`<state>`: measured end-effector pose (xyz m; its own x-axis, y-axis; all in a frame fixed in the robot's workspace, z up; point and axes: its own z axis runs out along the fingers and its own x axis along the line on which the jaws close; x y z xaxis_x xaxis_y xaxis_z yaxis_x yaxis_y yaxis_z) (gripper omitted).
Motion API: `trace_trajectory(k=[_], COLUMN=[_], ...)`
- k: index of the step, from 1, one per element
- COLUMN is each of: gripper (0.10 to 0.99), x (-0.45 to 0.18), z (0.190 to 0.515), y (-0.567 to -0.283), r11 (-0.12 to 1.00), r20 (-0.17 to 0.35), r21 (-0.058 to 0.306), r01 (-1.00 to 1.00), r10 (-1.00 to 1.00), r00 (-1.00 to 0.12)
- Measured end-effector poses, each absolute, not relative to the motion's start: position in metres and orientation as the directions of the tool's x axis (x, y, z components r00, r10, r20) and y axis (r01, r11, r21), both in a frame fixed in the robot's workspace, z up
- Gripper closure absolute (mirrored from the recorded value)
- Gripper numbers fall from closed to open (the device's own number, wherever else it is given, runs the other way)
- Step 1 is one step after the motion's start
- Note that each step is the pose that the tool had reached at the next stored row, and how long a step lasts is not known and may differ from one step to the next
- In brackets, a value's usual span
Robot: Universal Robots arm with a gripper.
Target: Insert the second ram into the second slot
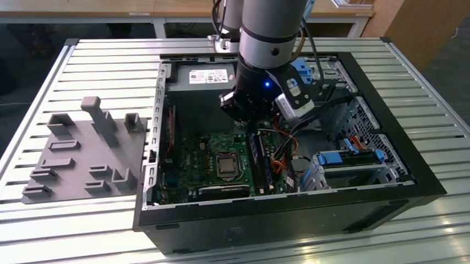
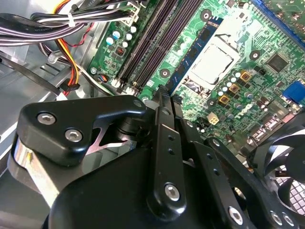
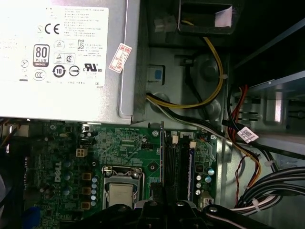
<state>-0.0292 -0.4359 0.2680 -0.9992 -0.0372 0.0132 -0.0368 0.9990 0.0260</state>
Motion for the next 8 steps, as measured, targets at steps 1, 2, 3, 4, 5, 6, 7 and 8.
trace_trajectory(k=[1,2,3,4,5,6,7,8], gripper=[0.953,0.953,0.953,0.953,0.953,0.953,0.953,0.953], x=[-0.0292,-0.0292,-0.0292,-0.0292,-0.0293,-0.0293,-0.0295,-0.0295], z=[0.2675,0.2671,0.2667,0.2664,0.2661,0.2658,0.2613,0.2607], y=[-0.4359,-0.4359,-0.4359,-0.4359,-0.4359,-0.4359,-0.4359,-0.4359], r11=[0.999,0.999,0.999,0.999,0.999,0.999,0.998,0.998], r20=[0.013,0.013,0.013,0.013,0.013,0.013,0.013,0.012], r21=[0.027,0.028,0.029,0.031,0.032,0.033,0.049,0.049], r01=[-0.037,-0.037,-0.037,-0.037,-0.037,-0.037,-0.037,-0.037], r10=[-0.037,-0.037,-0.037,-0.037,-0.037,-0.037,-0.038,-0.038], r00=[-0.999,-0.999,-0.999,-0.999,-0.999,-0.999,-0.999,-0.999])
